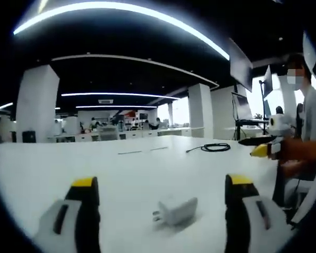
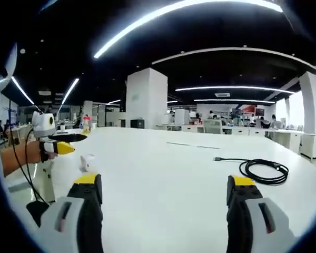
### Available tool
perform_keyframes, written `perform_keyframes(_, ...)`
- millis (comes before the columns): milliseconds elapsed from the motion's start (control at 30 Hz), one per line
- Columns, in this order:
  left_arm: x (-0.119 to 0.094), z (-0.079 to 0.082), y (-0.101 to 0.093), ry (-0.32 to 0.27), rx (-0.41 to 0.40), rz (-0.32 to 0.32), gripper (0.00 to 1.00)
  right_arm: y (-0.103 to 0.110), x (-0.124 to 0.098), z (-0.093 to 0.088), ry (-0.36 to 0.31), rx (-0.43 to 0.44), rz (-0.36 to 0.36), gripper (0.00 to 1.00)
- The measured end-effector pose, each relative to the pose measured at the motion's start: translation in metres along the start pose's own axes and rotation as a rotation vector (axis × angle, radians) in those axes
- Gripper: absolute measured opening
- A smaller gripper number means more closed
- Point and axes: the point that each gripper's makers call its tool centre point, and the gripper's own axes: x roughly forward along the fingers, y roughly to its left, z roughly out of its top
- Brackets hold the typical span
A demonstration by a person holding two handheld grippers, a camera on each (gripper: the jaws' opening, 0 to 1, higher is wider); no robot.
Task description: Plug the desk Type‑C cable into the charger adapter.
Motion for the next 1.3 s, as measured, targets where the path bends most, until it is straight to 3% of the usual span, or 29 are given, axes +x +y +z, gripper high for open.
perform_keyframes(200,-0.002,-0.003,0.004,0.007,0.008,0.008,1.00,-0.038,0.008,-0.003,0.081,-0.050,-0.002,0.99)
perform_keyframes(400,-0.004,-0.005,0.007,0.016,0.016,0.020,1.00,-0.063,0.013,-0.002,0.123,-0.098,-0.014,0.95)
perform_keyframes(633,-0.005,-0.004,0.013,0.011,0.015,0.034,1.00,-0.086,0.021,-0.012,0.214,-0.148,-0.028,0.89)
perform_keyframes(1000,-0.009,-0.009,0.013,0.024,0.006,0.033,1.00,-0.135,0.029,-0.022,0.288,-0.140,-0.072,0.73)
perform_keyframes(1167,-0.011,0.005,0.013,-0.021,-0.072,0.023,1.00,-0.152,0.033,-0.028,0.321,-0.132,-0.074,0.56)
perform_keyframes(1300,-0.012,0.005,0.014,-0.013,-0.047,0.027,1.00,-0.169,0.039,-0.033,0.356,-0.135,-0.083,0.51)
